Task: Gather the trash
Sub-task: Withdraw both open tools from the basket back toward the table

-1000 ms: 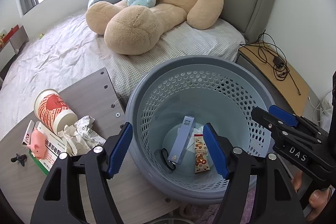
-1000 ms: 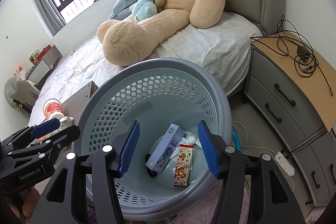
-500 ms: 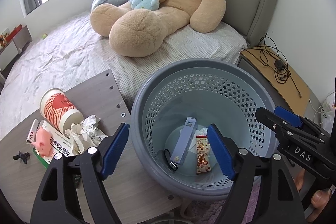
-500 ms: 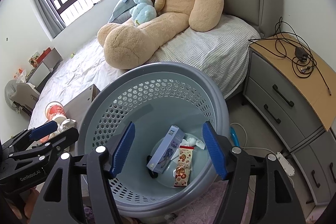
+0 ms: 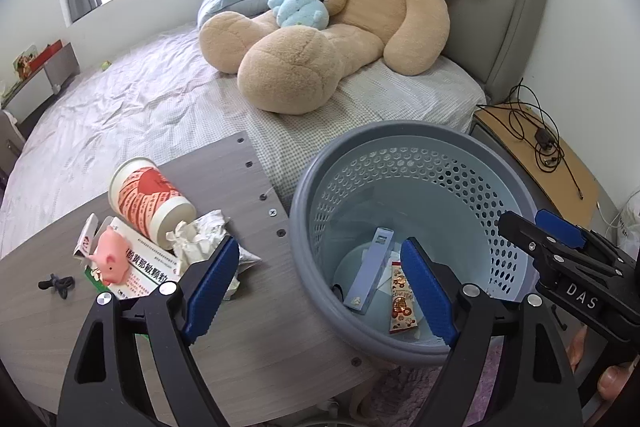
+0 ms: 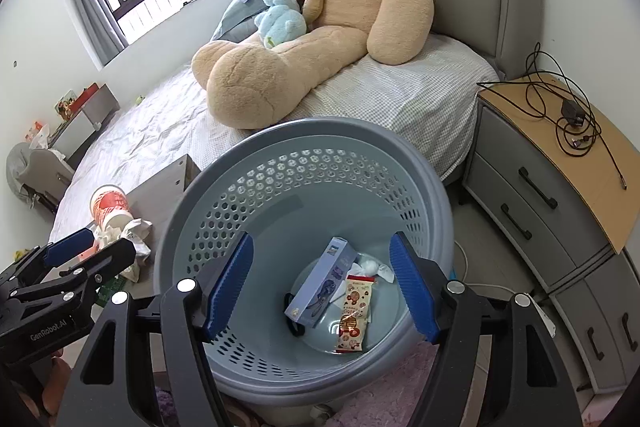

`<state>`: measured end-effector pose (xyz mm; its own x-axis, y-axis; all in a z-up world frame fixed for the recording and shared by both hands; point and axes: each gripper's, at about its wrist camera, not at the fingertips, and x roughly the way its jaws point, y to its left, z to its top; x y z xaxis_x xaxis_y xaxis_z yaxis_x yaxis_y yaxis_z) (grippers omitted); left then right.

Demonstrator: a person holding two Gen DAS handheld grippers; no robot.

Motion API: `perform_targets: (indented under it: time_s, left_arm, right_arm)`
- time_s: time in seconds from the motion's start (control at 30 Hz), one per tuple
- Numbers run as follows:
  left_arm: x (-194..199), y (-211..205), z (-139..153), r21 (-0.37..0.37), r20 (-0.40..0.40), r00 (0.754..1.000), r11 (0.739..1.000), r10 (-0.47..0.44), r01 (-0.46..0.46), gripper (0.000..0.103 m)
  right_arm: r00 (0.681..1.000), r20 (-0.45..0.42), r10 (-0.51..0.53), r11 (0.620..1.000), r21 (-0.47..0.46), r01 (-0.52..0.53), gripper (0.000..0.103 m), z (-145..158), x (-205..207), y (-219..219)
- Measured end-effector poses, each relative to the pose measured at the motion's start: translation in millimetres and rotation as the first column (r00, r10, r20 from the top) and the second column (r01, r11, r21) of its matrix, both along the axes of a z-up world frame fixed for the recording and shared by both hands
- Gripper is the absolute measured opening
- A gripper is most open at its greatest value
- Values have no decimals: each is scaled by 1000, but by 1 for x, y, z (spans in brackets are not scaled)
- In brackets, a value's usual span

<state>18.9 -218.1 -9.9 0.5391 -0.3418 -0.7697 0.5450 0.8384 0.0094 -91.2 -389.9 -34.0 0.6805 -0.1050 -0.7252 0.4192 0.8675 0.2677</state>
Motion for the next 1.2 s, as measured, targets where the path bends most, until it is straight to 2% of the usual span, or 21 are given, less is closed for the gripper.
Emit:
perform_targets:
  time_s: [0.77,1.2]
  left_arm:
    - [-13,82,9,-61,14,992,991,124,-123,82]
    - [-19,132,12,-102,29,977,973,211,-207,85]
  right_arm:
    - [994,27,109,993,-52,-108,70,15,0,75]
    - [983,23,184,981,-67,-182,70,16,8,115]
